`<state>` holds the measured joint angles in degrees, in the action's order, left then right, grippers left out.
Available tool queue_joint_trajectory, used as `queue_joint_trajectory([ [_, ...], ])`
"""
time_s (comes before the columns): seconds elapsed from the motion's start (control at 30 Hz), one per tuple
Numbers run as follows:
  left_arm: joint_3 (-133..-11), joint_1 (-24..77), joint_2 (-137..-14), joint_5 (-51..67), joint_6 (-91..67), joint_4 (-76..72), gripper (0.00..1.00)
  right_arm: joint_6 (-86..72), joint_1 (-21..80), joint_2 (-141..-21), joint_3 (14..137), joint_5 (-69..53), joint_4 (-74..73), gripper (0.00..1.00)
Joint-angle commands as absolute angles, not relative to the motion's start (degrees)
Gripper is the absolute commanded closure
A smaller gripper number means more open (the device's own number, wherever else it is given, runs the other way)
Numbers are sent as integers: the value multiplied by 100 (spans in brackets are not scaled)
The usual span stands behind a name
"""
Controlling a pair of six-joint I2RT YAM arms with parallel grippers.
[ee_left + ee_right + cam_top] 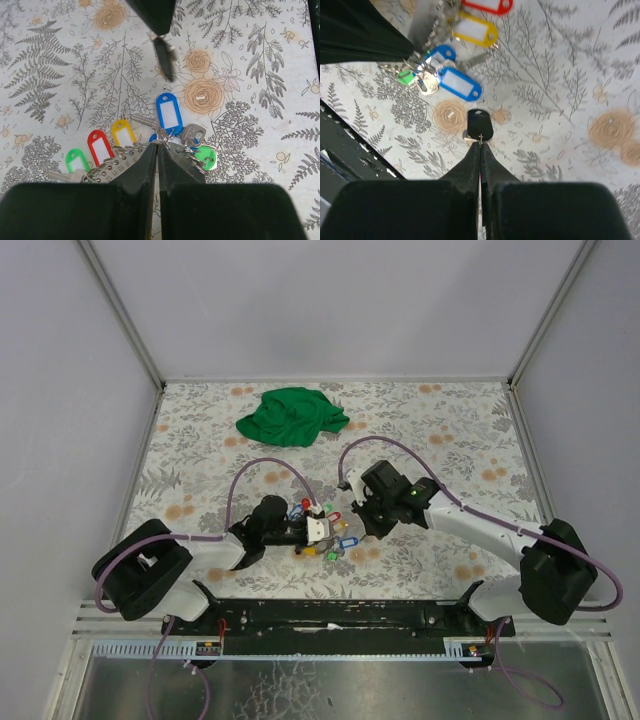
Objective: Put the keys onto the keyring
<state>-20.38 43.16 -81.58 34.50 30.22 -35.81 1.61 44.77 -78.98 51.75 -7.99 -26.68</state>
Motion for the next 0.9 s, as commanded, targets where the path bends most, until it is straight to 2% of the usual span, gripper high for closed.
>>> queue_joint_trajectory([
  [0.0,-1951,4360,-7987,3305,2908,-4178,100,-465,4509,-8165,5556,-569,-3677,100],
  [0.23,-1923,4360,-7989,3329,2873,-4213,100,-174,4361,-9222,6133,-56,-3227,100],
  [0.57,-1941,4360,-8052,3362,2793,-4262,100,249,4227,-9848,6073,209,-1987,95],
  [0.77,-2037,4362,-8119,3319,2555,-4220,100,380,4231,-9005,5385,60,-1373,80],
  [0.83,-2060,4352,-8140,3274,2477,-4227,100,484,4245,-8489,5033,-103,-971,69],
  [0.87,-2070,4351,-8156,3251,2451,-4220,100,563,4249,-8222,4839,-230,-752,67],
])
